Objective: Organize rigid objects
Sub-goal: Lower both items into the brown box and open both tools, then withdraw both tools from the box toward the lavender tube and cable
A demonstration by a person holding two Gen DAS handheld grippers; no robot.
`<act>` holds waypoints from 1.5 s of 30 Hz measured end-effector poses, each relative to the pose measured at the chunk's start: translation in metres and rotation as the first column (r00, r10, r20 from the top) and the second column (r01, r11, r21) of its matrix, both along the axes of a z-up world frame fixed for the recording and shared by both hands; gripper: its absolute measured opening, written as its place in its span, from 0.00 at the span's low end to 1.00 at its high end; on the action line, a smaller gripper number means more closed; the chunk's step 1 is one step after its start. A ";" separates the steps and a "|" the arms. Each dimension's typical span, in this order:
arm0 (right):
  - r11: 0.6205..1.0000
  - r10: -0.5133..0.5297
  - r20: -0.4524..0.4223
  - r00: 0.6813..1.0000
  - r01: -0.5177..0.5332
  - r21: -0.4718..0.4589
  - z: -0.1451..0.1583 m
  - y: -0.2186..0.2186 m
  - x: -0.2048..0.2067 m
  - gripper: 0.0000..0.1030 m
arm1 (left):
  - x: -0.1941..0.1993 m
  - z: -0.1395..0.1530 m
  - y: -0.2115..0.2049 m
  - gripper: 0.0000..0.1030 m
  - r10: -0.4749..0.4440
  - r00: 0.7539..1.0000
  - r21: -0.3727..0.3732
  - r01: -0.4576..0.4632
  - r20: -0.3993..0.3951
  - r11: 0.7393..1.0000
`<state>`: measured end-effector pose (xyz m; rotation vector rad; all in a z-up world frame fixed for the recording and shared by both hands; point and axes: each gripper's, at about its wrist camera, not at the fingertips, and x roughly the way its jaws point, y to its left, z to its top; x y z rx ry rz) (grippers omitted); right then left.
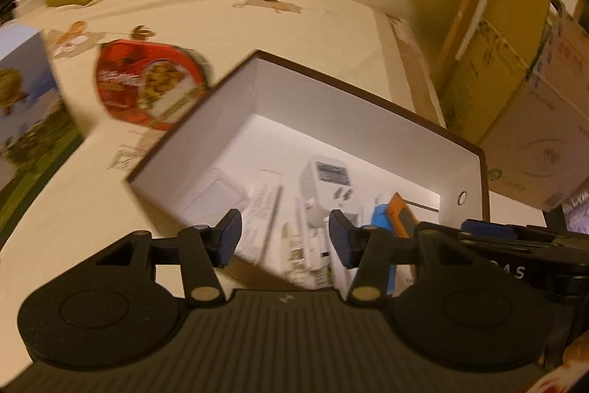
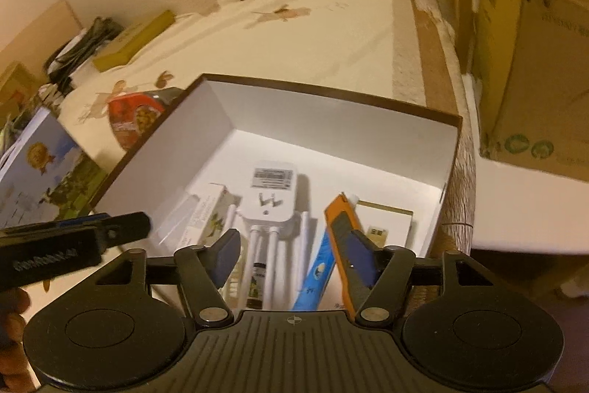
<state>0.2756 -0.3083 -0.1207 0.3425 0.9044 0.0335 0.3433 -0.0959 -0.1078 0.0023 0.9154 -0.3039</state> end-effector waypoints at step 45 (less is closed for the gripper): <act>0.916 0.401 -0.104 0.910 -0.401 0.027 -0.059 0.164 -0.060 0.63 | -0.123 -0.066 0.155 0.49 0.343 0.927 0.143 -0.323 -0.148 0.935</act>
